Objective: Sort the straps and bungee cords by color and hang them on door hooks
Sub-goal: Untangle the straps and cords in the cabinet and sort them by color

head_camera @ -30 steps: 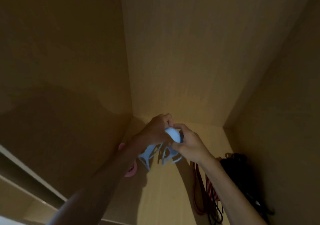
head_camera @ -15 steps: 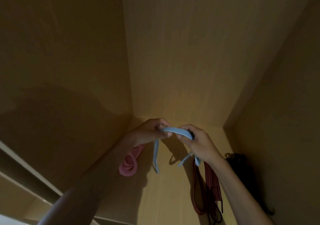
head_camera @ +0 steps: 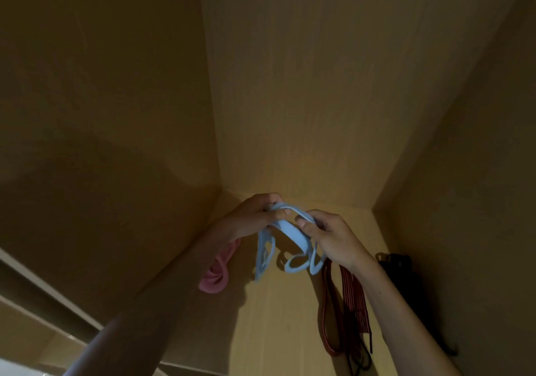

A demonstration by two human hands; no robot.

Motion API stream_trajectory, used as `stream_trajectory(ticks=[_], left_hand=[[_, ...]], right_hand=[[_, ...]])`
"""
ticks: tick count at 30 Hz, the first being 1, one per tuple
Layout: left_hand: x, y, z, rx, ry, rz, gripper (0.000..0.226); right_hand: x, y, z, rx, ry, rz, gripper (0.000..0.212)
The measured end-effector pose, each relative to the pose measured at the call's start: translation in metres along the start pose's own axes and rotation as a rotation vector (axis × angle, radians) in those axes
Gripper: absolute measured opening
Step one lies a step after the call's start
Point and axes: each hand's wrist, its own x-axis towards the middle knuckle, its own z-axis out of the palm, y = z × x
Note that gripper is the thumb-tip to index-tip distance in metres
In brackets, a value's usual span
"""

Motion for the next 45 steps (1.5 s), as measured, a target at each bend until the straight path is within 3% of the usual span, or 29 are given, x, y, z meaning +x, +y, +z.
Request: stream_trajectory(ticks=[4,8,14,22,27,29,33,37,40,42,45], left_hand=[[0.001,0.004,-0.002,-0.036,0.002,0.033,0.013],[0.0,0.006,-0.004,-0.015,0.021,0.111,0.017],[0.001,-0.011,-0.017,0.208,0.06,0.042,0.029],[0.005,-0.011,-0.004,0.33,-0.014,-0.041,0.019],[0.013,0.0,0.0,0.161,0.039,-0.08,0.013],[0.014,0.006,0.002,0.115,0.042,-0.073,0.013],[0.015,0.016,0.009,-0.039,0.071,-0.048,0.025],[0.016,0.018,0.014,-0.099,0.084,-0.054,0.027],[0.016,0.016,0.015,-0.135,0.106,-0.068,0.026],[0.015,0.015,0.015,-0.156,0.123,-0.071,0.025],[0.015,0.007,0.011,-0.148,0.164,-0.088,0.026]], right_hand=[[-0.002,0.003,0.001,0.061,-0.125,0.064,0.028],[-0.003,0.008,0.008,0.005,-0.207,0.141,0.02],[-0.002,0.017,0.008,-0.283,-0.093,0.136,0.021],[0.001,0.005,0.007,-0.208,-0.047,0.068,0.018],[0.002,0.006,0.015,-0.264,-0.071,0.103,0.007],[0.0,0.007,0.021,-0.249,-0.067,0.131,0.014],[-0.005,-0.002,0.039,0.004,-0.075,0.077,0.031],[-0.003,-0.001,0.054,0.074,0.061,0.086,0.026],[0.005,0.01,0.064,-0.128,0.17,0.201,0.029],[0.007,0.016,0.065,-0.161,0.159,0.245,0.022],[0.004,0.015,0.063,-0.011,0.096,0.28,0.005]])
